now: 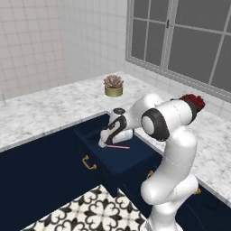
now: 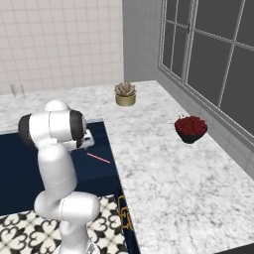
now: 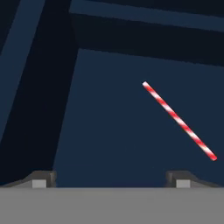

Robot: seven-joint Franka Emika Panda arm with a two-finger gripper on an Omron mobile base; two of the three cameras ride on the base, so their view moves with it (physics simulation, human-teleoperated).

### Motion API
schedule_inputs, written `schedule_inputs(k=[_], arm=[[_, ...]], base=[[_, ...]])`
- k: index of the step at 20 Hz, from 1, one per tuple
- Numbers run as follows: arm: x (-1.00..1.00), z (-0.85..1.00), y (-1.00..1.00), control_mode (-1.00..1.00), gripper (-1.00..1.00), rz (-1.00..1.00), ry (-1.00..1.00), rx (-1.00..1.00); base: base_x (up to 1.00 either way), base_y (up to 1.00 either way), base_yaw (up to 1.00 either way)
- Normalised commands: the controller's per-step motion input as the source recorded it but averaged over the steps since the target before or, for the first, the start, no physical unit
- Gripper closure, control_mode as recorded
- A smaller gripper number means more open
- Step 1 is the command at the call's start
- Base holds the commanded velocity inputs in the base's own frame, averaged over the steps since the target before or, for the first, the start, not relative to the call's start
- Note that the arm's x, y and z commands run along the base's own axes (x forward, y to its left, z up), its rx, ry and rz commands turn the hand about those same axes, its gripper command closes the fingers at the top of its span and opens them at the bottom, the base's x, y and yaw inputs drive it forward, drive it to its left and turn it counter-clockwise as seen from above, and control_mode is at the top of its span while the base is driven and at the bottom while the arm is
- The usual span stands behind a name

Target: Take a straw from the drawer in front and place it inside the glass cup on the dining counter.

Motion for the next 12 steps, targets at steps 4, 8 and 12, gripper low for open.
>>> schedule_inputs(k=[4,8,12], arm=[[0.19,-0.68,0.00,-1.00,-1.00,-0.06,0.09,0.00],[0.00,-0.62,0.16,-1.00,-1.00,-0.04,0.09,0.00],[-0.01,-0.50,0.40,-1.00,-1.00,-0.02,0.09,0.00]], base=[[0.00,0.00,0.00],[0.00,0.00,0.00],[0.00,0.00,0.00]])
